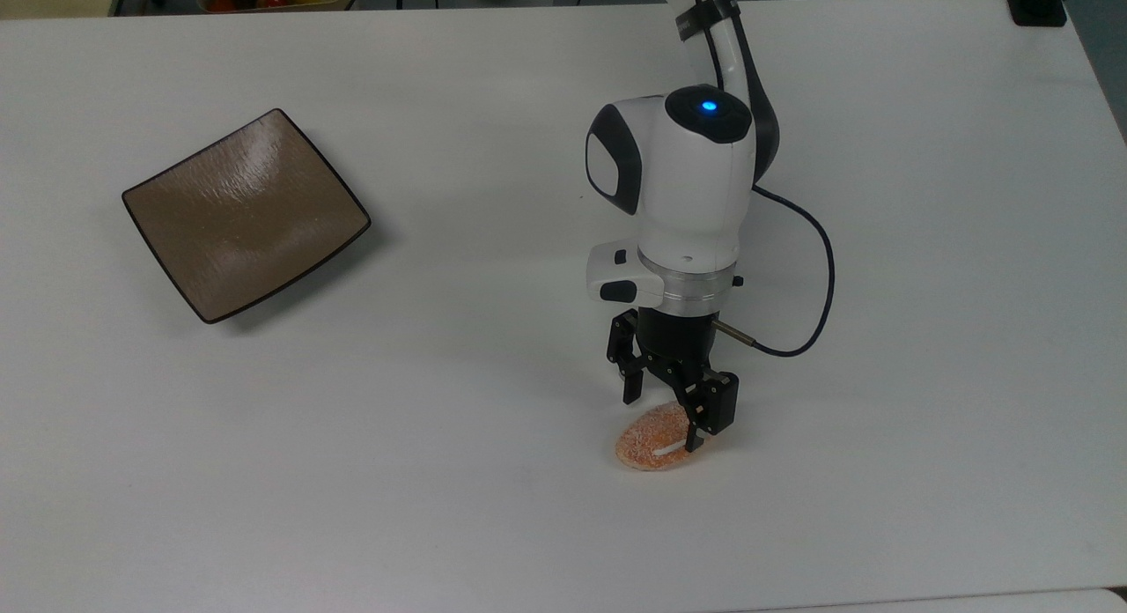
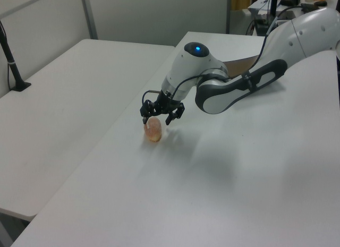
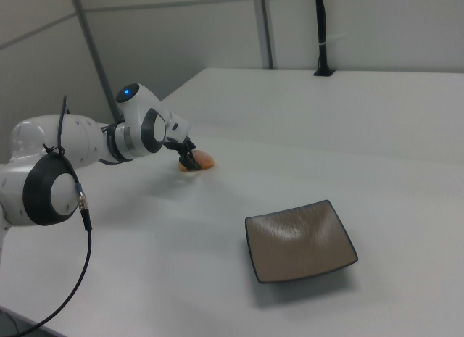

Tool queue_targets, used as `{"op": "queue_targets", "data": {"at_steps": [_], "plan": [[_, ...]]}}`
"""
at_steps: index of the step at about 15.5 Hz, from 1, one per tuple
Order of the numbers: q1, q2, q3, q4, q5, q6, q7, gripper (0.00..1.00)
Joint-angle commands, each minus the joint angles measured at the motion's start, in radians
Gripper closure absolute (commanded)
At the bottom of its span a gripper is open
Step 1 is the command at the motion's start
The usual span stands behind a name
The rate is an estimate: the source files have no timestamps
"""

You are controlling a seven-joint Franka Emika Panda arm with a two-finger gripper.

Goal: Bread is placed on a ceramic plate
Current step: 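Lower the gripper around the bread roll and close on it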

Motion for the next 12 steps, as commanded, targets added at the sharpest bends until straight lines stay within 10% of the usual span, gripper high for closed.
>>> {"op": "queue_targets", "data": {"at_steps": [1,3,12], "plan": [[0.012,0.022,-0.007,0.025,-0.084,0.016,0.093,0.55],[0.011,0.022,-0.006,0.023,-0.098,0.018,0.096,0.69],[-0.001,-0.18,0.002,-0.147,-0.133,0.016,0.052,0.7]]}}
